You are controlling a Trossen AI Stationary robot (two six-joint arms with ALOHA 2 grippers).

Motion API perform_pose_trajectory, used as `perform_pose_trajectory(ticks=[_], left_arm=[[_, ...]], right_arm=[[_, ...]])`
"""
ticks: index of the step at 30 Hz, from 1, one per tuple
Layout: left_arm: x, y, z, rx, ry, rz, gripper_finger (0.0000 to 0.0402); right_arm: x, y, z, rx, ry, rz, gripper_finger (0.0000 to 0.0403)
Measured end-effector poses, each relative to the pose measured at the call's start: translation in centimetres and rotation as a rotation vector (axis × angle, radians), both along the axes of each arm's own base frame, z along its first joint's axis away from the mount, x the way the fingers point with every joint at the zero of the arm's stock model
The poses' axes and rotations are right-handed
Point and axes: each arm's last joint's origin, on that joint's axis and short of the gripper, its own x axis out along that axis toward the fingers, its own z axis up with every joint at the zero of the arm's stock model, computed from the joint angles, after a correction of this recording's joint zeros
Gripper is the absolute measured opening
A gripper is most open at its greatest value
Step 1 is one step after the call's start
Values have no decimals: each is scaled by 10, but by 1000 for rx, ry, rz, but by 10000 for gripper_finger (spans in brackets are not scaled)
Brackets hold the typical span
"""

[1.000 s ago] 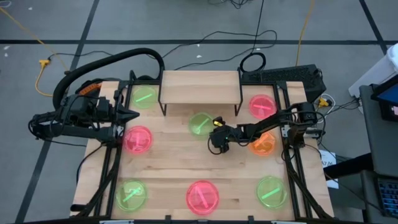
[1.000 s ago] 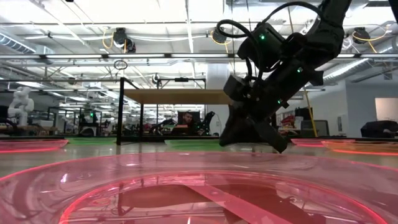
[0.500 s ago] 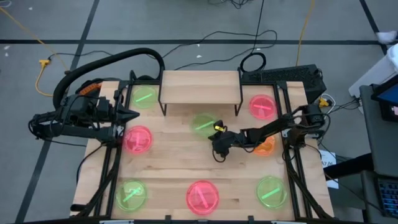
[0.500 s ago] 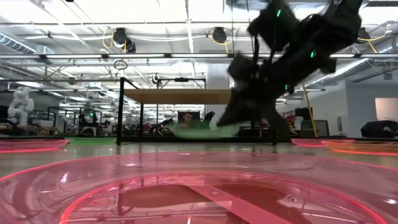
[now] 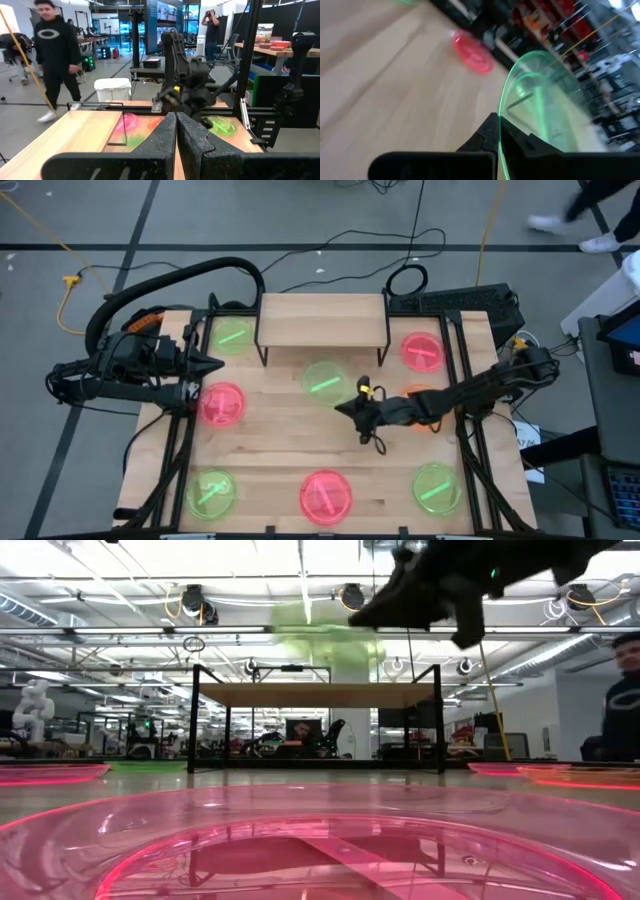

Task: Place and stack plates onto a shelf
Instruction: Put the green plate on the shelf

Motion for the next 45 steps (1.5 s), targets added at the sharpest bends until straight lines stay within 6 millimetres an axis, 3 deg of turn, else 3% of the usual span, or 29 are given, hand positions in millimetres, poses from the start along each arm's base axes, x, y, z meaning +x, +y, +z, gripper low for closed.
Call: perform_pose_trajectory(ticks=[7,16,20,30,36,45], left_arm=[[0,0,0,0,0,0,21],[0,0,0,0,0,0,21],[0,0,0,0,0,0,21],[0,0,0,0,0,0,21],[0,0,0,0,0,0,21],[0,0,0,0,0,0,21]], right_arm=[[-15,-13,34,-96,-93,-81,0],[-32,-62,59,-110,-126,-210,0],[-35,-85,64,-100,-59,-254,0],[-26,-123,106,-75,104,-263,0],[-12,-145,94,-76,237,-280,0],[1,-177,59,12,349,-309,0]])
